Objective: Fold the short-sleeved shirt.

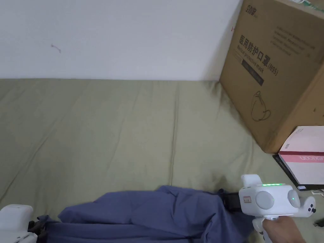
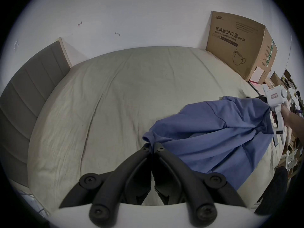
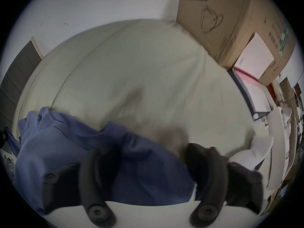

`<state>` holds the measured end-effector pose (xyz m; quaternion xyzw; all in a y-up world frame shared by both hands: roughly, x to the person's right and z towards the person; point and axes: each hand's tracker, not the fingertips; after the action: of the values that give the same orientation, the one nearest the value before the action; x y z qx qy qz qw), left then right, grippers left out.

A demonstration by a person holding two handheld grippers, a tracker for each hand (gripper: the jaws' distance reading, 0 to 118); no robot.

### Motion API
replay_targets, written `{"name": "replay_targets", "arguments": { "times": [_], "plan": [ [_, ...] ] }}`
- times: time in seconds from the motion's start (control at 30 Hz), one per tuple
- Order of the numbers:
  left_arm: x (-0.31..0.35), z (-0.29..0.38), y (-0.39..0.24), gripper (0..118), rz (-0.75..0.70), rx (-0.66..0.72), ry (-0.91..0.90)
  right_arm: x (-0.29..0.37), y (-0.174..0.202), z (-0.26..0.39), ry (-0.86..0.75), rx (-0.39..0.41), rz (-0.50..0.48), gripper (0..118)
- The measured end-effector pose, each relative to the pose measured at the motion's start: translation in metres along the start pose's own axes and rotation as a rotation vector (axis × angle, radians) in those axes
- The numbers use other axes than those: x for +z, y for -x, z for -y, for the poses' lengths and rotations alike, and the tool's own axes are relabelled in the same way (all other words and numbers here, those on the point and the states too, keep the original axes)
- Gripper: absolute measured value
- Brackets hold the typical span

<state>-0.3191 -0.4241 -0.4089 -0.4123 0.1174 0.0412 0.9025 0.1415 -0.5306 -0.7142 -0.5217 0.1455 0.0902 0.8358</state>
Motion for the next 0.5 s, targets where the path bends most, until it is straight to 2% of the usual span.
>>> {"name": "replay_targets", "arguments": {
  "times": [0.03, 0.07, 0.1, 0.13, 0.23, 0.27, 0.33, 0.4, 0.47, 0.5],
  "plan": [
    [-0.002, 0.001, 0.001, 1, 0.001, 0.009, 0.002, 0.011, 0.004, 0.006, -0.079, 0.009, 0.019, 77],
    [-0.004, 0.002, 0.0, 1, 0.002, 0.012, 0.0, 0.017, 0.005, 0.006, -0.111, 0.016, -0.01, 56],
    [-0.006, 0.002, 0.0, 1, 0.005, 0.018, 0.002, 0.023, 0.006, 0.007, -0.091, 0.022, -0.037, 26],
    [-0.008, 0.001, 0.001, 1, 0.023, 0.024, 0.002, 0.031, 0.011, 0.01, -0.092, 0.038, -0.021, 3],
    [-0.01, 0.001, 0.003, 1, 0.041, 0.036, 0.002, 0.064, 0.021, 0.01, -0.144, 0.051, -0.047, 2],
    [-0.006, -0.001, 0.005, 0, 0.047, 0.049, -0.009, 0.077, 0.027, 0.009, -0.191, 0.061, -0.028, 2],
    [0.009, -0.006, 0.01, 0, 0.051, 0.071, -0.034, 0.113, 0.033, 0.003, -0.265, 0.038, -0.051, 2],
    [0.031, -0.017, 0.014, 0, 0.046, 0.048, -0.08, 0.156, 0.04, -0.006, -0.319, 0.04, -0.072, 2],
    [0.061, -0.033, 0.018, 0, 0.024, 0.001, -0.137, 0.204, 0.046, -0.017, -0.386, 0.058, -0.031, 2],
    [0.075, -0.041, 0.022, 0, 0.013, -0.014, -0.161, 0.225, 0.046, -0.022, -0.415, 0.063, -0.06, 3]
  ]
}}
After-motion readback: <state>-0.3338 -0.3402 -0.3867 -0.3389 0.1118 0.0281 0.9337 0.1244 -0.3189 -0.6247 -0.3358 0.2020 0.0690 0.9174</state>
